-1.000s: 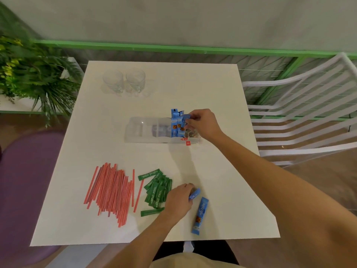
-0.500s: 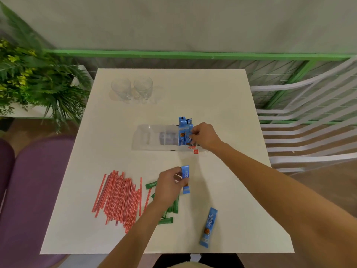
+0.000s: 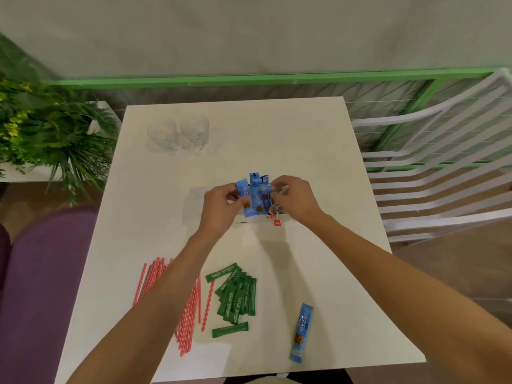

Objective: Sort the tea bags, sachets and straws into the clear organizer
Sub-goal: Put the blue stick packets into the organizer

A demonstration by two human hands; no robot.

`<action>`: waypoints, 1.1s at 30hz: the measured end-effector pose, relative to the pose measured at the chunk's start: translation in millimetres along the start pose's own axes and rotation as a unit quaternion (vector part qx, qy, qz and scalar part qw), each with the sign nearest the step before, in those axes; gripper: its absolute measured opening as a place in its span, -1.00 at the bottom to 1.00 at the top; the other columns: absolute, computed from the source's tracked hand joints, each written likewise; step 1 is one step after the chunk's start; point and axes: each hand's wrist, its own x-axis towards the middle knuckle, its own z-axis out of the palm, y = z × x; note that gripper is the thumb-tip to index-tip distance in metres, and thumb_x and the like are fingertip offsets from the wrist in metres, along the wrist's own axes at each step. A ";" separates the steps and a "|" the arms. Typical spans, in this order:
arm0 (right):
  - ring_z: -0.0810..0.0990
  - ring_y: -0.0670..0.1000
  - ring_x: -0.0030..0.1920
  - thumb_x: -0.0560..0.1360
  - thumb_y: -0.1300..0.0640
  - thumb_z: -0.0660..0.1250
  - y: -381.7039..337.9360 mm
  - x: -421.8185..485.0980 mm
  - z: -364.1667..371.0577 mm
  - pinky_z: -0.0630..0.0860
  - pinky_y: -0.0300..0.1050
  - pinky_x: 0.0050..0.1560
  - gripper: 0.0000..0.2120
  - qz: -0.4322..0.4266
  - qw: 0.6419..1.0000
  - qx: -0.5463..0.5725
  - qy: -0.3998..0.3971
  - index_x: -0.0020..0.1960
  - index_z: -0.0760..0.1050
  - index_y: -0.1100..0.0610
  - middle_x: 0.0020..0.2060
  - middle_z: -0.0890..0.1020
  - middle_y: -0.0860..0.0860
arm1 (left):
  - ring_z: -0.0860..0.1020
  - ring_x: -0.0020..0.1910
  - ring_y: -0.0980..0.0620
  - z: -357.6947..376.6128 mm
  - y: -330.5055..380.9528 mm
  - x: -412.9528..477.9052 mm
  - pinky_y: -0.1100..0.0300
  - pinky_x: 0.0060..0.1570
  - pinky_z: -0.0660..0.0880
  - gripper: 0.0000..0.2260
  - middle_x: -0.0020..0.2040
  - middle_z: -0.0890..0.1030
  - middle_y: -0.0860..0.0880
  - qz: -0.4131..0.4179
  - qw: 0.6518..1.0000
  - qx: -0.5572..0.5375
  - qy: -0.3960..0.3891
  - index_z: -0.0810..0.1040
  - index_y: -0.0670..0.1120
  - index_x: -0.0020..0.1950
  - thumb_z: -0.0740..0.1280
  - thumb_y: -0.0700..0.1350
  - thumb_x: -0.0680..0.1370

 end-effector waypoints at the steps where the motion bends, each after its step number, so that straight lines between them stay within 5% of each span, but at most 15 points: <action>1: 0.66 -0.01 -0.20 0.49 0.28 0.35 0.3 -5.8 -4.5 0.54 -0.31 -0.25 -0.83 -0.007 0.999 0.024 0.022 0.07 0.58 0.19 -0.02 0.63 0.05 | 0.54 -0.37 0.33 -0.5 0.2 6.5 0.44 -0.28 0.45 -0.96 -0.28 0.65 0.06 0.000 1.000 0.006 -0.002 0.67 -0.14 -0.12 0.47 -0.19 0.46; 5: 0.62 -0.01 -0.36 0.50 0.17 0.39 15.4 -37.2 -21.0 0.43 -0.36 -0.36 -0.99 -0.002 0.995 0.071 0.065 -0.08 0.57 0.09 -0.12 0.64 -0.05 | 0.54 -0.39 0.31 4.6 1.8 24.8 0.40 -0.26 0.46 -0.92 -0.30 0.64 0.07 0.003 1.000 0.018 -0.025 0.68 -0.12 -0.07 0.47 -0.21 0.45; 9: 0.62 0.04 -0.39 0.48 0.22 0.40 60.3 -73.5 -17.0 0.50 -0.31 -0.35 -0.94 0.059 0.998 0.026 -0.015 -0.17 0.60 0.15 -0.24 0.65 0.05 | 0.62 -0.27 0.01 15.0 -3.7 35.9 0.16 -0.18 0.53 -0.90 -0.21 0.70 -0.07 -0.011 0.997 0.053 -0.055 0.69 -0.15 -0.08 0.50 -0.19 0.43; 12: 0.61 0.00 -0.32 0.44 0.12 0.44 94.1 -99.8 -6.4 0.58 -0.09 -0.17 -0.94 0.091 0.989 -0.075 -0.086 -0.17 0.61 0.10 -0.26 0.66 0.00 | 0.61 -0.24 0.04 23.0 -8.1 40.5 0.20 -0.22 0.47 -0.87 -0.19 0.70 -0.03 -0.013 0.991 0.101 -0.084 0.69 -0.06 -0.06 0.51 -0.16 0.41; 19: 0.52 -0.01 0.05 0.42 -0.08 0.43 123.4 -155.4 16.1 0.46 -0.14 0.03 -0.62 0.116 0.947 -0.219 -0.205 0.17 0.47 0.02 0.07 0.51 -0.04 | 0.56 -0.19 0.04 28.5 -22.5 41.3 0.20 -0.23 0.38 -0.64 -0.08 0.69 -0.01 -0.029 0.977 0.184 -0.106 0.64 -0.05 0.19 0.51 -0.05 0.41; 26: 0.40 -0.04 -0.03 0.43 0.10 0.43 122.2 -172.6 30.8 0.48 -0.17 -0.09 -0.51 0.053 0.941 -0.237 -0.235 0.32 0.39 0.05 0.19 0.35 -0.01 | 0.49 -0.32 0.16 24.8 -22.2 30.0 0.24 -0.19 0.45 -0.85 -0.07 0.65 0.06 0.027 0.994 0.091 -0.049 0.62 -0.03 -0.05 0.52 -0.13 0.42; 33: 0.45 0.00 0.08 0.45 0.01 0.41 129.8 -174.5 21.1 0.44 -0.16 -0.03 -0.53 0.006 0.922 -0.303 -0.242 0.32 0.37 0.02 0.20 0.37 -0.01 | 0.48 -0.33 0.00 23.0 -23.3 29.2 0.12 -0.25 0.47 -0.68 -0.07 0.51 0.07 0.027 0.996 0.081 0.006 0.58 0.01 0.04 0.56 0.00 0.36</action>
